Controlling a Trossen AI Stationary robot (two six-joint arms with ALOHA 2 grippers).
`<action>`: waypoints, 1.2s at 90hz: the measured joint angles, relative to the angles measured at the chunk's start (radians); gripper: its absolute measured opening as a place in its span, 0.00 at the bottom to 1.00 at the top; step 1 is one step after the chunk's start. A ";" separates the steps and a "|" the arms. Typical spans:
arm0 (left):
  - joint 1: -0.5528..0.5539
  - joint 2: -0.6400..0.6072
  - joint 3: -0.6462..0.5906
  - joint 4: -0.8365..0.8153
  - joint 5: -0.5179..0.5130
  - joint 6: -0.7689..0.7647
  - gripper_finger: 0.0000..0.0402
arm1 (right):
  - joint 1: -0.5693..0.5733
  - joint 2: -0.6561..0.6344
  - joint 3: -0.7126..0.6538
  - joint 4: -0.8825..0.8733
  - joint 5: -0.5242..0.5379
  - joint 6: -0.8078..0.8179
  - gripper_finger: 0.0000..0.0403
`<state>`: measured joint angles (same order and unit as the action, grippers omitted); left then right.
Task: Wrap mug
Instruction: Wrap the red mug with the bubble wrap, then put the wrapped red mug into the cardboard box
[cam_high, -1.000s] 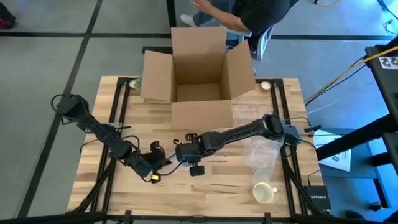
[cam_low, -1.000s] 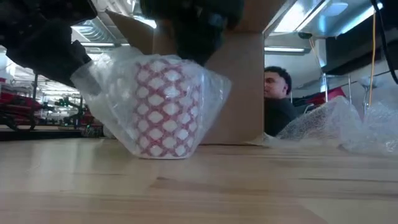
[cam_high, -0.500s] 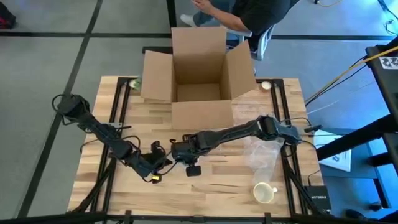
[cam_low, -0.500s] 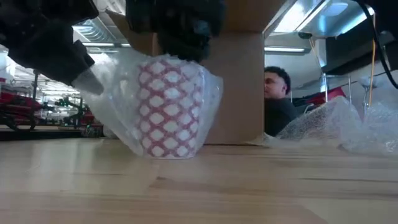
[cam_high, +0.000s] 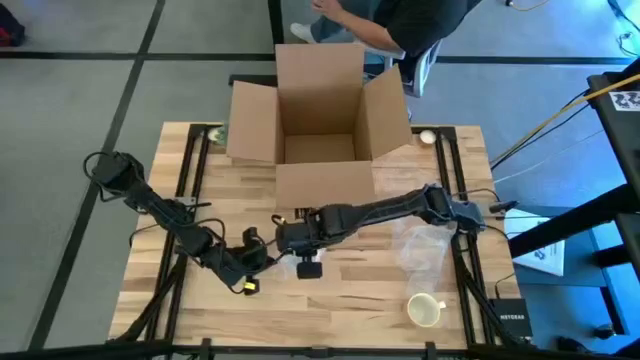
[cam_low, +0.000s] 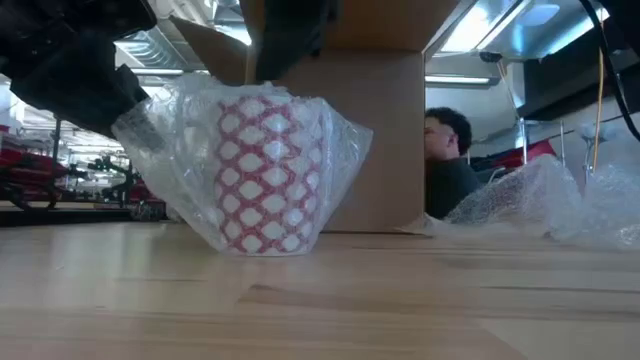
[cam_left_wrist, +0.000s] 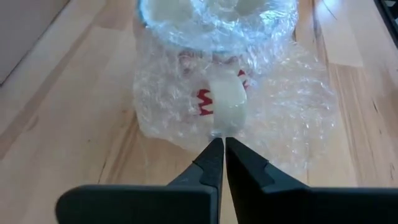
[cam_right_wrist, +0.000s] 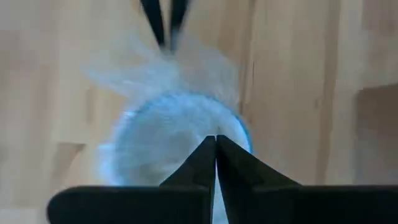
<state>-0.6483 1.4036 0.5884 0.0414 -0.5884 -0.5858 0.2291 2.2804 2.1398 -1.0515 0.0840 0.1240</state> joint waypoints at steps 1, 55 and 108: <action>0.000 0.000 0.000 0.000 0.000 0.000 0.00 | 0.000 0.000 -0.015 0.013 0.000 0.001 0.00; 0.002 0.000 0.000 0.001 0.000 0.011 0.00 | 0.000 -0.005 -0.099 0.114 -0.044 0.026 0.00; -0.007 0.000 0.000 0.001 0.000 0.015 0.00 | 0.155 -0.056 0.162 -0.219 -0.089 0.059 0.00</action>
<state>-0.6552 1.4036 0.5884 0.0422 -0.5884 -0.5711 0.3842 2.2247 2.3022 -1.2705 -0.0053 0.1826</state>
